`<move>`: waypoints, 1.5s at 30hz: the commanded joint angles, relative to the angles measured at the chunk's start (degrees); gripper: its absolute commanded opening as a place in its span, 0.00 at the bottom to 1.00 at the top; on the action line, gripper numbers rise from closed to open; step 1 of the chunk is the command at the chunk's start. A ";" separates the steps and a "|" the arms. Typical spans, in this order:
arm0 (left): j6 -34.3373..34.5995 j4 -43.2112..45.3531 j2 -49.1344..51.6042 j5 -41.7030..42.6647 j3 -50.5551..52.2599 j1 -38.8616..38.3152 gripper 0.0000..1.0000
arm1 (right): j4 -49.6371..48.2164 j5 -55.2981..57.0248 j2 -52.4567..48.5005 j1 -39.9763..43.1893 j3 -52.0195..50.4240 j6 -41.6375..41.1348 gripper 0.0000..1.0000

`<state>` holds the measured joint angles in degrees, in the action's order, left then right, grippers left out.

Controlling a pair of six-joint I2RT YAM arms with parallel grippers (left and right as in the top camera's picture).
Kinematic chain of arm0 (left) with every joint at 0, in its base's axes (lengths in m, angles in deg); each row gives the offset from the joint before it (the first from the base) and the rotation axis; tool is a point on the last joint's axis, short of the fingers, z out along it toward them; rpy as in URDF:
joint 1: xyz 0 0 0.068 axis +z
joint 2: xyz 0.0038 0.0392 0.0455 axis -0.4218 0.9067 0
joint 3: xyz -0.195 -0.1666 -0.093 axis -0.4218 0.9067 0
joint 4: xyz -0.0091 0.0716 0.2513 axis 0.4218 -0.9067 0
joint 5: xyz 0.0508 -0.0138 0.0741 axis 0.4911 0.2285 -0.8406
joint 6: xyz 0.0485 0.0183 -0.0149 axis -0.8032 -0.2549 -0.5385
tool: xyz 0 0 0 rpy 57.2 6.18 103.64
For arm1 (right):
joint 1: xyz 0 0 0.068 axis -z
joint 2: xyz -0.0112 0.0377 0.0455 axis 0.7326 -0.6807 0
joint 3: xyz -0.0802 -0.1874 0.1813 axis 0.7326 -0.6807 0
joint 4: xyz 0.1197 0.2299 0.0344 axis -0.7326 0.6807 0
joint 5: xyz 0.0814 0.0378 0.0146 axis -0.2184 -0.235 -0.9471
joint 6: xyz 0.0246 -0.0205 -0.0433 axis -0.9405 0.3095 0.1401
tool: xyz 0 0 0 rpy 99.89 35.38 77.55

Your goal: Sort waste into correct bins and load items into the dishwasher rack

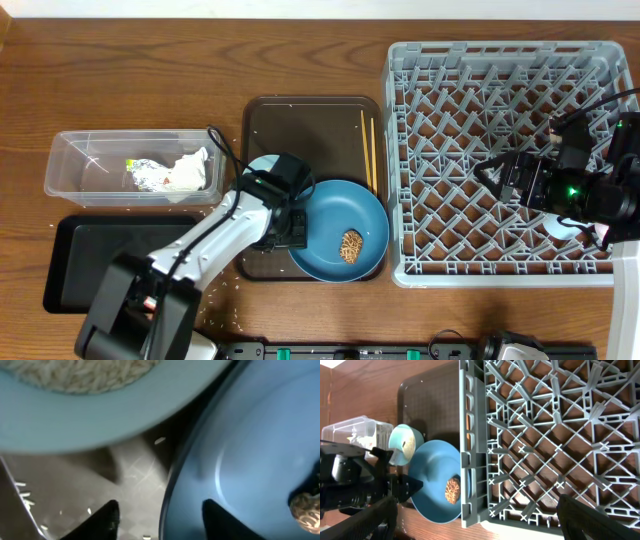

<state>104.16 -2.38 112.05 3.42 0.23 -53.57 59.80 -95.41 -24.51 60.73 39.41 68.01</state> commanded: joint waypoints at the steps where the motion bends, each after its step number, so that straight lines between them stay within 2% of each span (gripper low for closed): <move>1: 0.44 1.42 0.00 -1.33 -0.31 -0.13 0.50 | 0.00 -0.22 0.04 -0.33 0.17 1.11 0.95; 4: -0.28 3.26 0.11 -1.31 -0.31 -0.13 0.45 | 0.00 -0.22 0.04 -0.33 0.17 1.11 0.95; 6: -0.31 3.69 0.22 -1.31 -0.31 -0.13 0.37 | 0.02 -0.22 0.04 -0.33 0.17 1.11 0.95; 9: -0.31 3.85 0.68 -1.33 -0.31 -0.13 0.20 | 0.02 -0.20 0.04 -0.33 0.17 1.14 0.95; 15: -0.28 3.65 3.04 -1.27 -0.28 -0.24 0.19 | 0.02 0.00 0.04 -0.33 0.17 1.14 0.95; 16: -0.28 3.63 3.61 -1.25 -0.28 -0.24 0.12 | 0.02 0.00 0.04 -0.33 0.17 1.11 0.95; 18: -0.31 3.76 4.15 -1.31 -0.28 -0.24 0.06 | 0.07 0.00 0.04 -0.33 0.17 1.14 0.95; 25: -0.31 1.70 2.82 -1.31 -0.96 -0.24 0.06 | 0.04 0.00 0.04 -0.33 0.17 1.14 0.95; 31: -0.59 -10.34 -5.77 -1.33 -7.56 -0.24 0.06 | 0.02 0.00 0.04 -0.33 0.17 1.14 0.95; 34: -3.65 -16.39 -11.23 -1.62 -11.50 -0.22 0.06 | 0.02 0.00 0.04 -0.33 0.17 1.14 0.95; 39: -3.93 -27.36 -19.87 -9.38 -16.85 1.07 0.06 | 0.02 0.00 0.04 -0.33 0.17 1.11 0.95; 42: -3.93 -33.75 -23.69 -12.72 -19.32 4.79 0.06 | 0.02 -0.02 0.04 -0.33 0.17 1.11 0.95; 45: -4.00 -40.19 -27.12 -21.64 -20.48 10.71 0.06 | 0.07 0.00 0.04 -0.33 0.17 1.14 0.94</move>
<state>100.88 -39.89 87.28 -8.05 -18.61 -46.93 59.80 -95.36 -24.51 60.73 39.41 68.03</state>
